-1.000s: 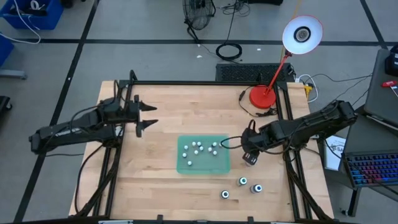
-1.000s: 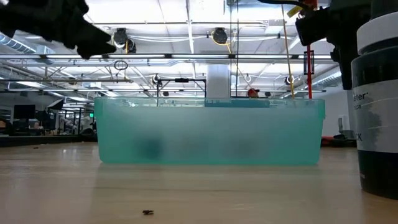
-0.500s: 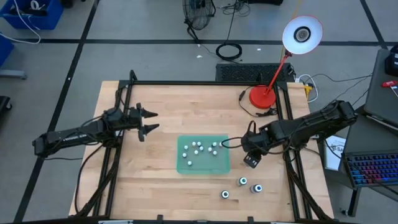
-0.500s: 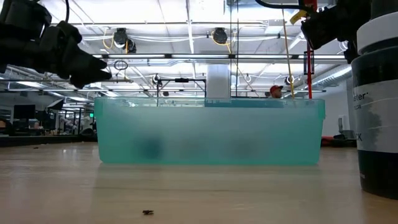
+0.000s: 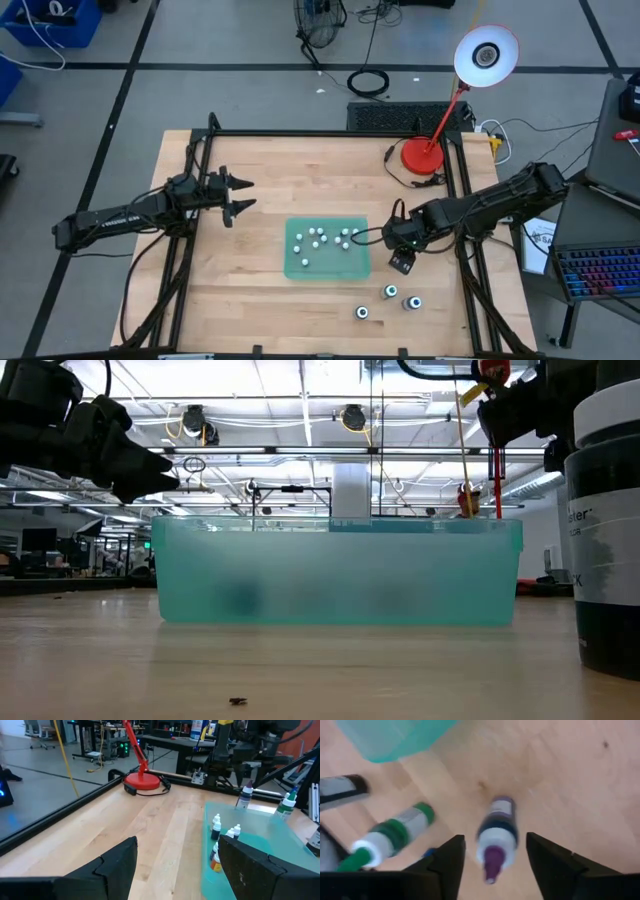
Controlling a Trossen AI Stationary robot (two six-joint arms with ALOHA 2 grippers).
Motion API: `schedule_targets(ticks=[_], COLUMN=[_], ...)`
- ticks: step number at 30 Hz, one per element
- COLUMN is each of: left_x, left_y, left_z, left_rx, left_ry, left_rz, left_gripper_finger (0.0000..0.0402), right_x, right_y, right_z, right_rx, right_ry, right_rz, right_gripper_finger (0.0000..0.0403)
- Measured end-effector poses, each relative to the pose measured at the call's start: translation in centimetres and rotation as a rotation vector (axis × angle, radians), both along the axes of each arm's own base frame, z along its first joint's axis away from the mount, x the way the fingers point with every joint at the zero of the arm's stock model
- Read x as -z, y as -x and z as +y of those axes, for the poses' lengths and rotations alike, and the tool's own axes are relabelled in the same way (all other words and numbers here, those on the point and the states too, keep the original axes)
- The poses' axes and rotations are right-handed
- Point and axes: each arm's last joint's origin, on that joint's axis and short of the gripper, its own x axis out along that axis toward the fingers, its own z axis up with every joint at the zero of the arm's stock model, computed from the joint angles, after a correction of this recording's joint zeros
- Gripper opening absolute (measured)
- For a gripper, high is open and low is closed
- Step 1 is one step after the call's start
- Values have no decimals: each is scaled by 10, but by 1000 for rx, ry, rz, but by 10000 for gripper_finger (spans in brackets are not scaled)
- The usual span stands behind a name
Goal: Pick & Place food coloring
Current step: Put the large purple food coloring bottle into the blue bin
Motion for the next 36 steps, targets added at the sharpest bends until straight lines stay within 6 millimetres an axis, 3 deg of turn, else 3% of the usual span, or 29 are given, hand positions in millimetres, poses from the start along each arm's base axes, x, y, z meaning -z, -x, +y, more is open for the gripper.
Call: schedule_targets(ticks=[4,9,22,31,36], left_x=[0,1,1,1,1], left_y=[0,0,0,0,0], left_z=[0,0,0,0,0], left_rx=[0,1,1,2,2], left_ry=[0,0,-4,-17,-12], left_rz=[2,10,12,9,13], left_gripper_finger=[274,274,274,274,274], right_x=[5,13,33,54,55], right_y=[-4,-9,-17,-8,-8], right_z=[1,3,9,6,6], right_rx=[-15,-28,-39,15,1], right_ry=[5,15,37,40,37], right_rz=[11,31,115,151,133], right_gripper_finger=[239,252,220,207,191])
